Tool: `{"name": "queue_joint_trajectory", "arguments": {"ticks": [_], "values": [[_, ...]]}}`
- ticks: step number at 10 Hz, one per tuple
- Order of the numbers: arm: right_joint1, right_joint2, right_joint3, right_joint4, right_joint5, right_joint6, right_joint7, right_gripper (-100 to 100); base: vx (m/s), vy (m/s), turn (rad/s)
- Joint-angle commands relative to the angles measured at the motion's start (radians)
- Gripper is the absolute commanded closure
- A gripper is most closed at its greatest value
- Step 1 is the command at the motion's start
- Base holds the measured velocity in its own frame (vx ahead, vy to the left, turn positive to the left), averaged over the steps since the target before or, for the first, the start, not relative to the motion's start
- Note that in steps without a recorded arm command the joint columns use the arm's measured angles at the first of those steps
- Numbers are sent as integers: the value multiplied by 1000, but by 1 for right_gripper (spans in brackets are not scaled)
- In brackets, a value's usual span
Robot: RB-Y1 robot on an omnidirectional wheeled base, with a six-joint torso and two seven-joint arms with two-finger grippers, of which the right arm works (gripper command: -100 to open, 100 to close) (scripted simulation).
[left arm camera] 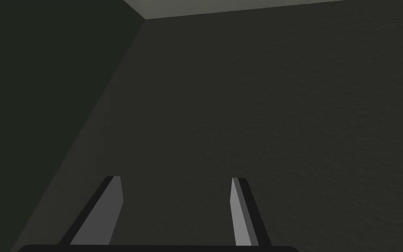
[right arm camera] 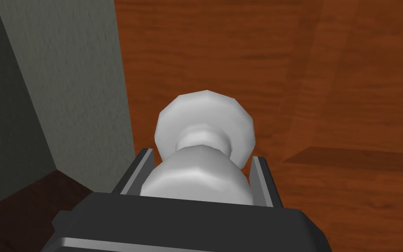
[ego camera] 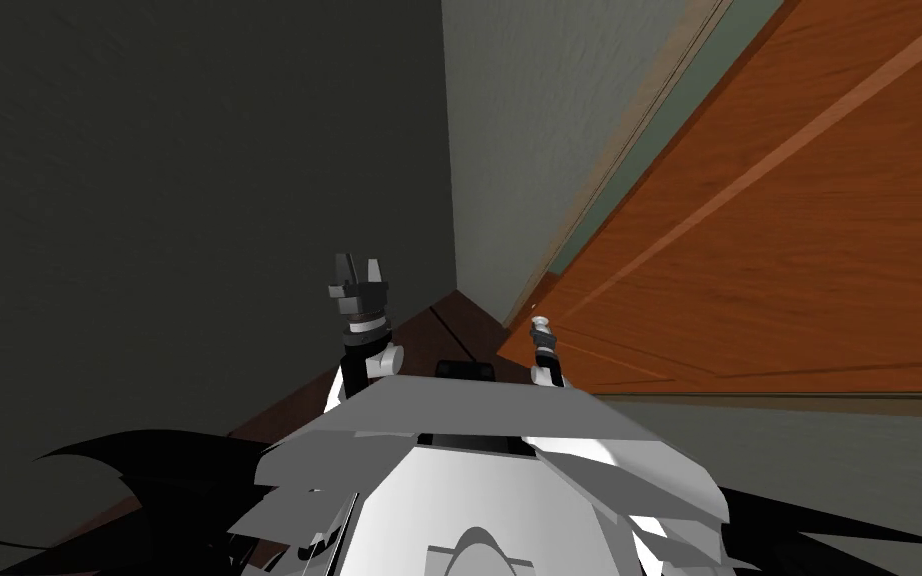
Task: Pull the door open
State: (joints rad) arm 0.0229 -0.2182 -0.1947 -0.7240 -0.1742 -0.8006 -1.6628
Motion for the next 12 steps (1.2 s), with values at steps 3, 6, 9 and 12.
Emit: {"name": "queue_joint_trajectory", "arguments": {"ticks": [3,6,9,12], "values": [[24,-21,42,-19,31,-13,-50,100,-240,-4,87],[40,-40,75,-29,55,-26,-91,100,-232,-50,95],[56,-56,98,-34,72,-39,-119,100,-170,-26,70],[81,-81,126,-42,95,-68,-159,100,-230,-21,95]]}}
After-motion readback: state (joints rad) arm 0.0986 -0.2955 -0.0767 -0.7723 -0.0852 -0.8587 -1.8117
